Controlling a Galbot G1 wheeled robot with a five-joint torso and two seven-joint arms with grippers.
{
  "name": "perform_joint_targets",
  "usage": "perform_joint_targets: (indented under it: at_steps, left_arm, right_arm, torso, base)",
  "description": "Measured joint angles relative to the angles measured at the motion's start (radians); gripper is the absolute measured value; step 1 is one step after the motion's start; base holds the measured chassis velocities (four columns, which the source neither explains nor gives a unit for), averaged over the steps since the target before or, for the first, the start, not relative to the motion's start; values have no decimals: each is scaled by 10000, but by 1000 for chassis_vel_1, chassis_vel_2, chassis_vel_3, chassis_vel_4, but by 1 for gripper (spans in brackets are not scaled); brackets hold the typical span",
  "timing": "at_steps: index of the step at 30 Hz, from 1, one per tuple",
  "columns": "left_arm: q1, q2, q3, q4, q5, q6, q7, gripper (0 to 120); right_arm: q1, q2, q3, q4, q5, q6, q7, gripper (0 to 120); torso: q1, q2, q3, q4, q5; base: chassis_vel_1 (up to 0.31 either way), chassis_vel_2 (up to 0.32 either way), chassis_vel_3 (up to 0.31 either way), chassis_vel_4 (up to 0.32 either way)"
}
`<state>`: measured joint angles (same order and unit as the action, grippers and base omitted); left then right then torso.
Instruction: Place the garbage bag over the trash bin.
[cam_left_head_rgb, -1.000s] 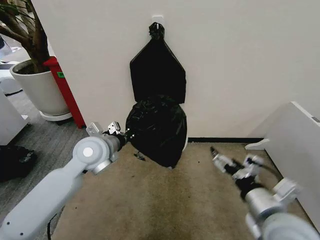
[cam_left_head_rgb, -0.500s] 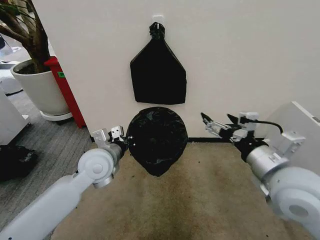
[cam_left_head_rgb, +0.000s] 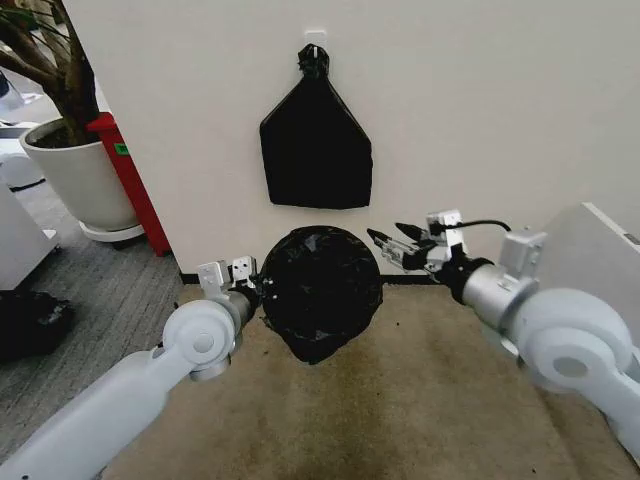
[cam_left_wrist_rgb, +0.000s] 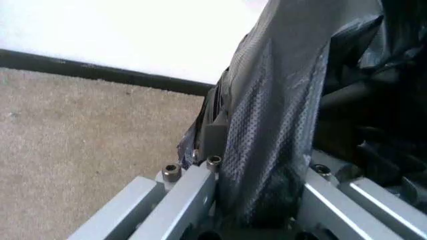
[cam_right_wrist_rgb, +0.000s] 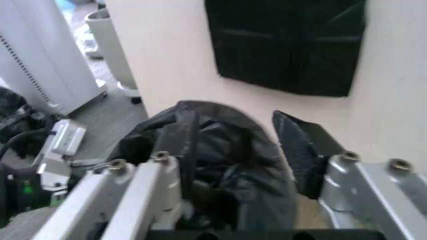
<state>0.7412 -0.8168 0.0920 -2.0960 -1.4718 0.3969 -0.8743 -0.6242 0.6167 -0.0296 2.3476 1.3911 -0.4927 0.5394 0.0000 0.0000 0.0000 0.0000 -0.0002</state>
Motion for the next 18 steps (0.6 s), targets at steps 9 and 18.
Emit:
perform_joint_targets:
  at_steps: [9,18]
  left_arm:
    - [-77,-63,9,44,267,-37,24,0]
    - [-104,-245,64,209,633,-81,120,0]
  right_arm:
    - [1818,1449,-1799,-357,2457,-240,3854,1]
    - [2252,2729,-2402,-561,3853,366,6185,0]
  torso:
    - [0,0,0,1,1]
    - [0,-1,0,0,0]
  base:
    - [0,0,0,0]
    - [0,0,0,0]
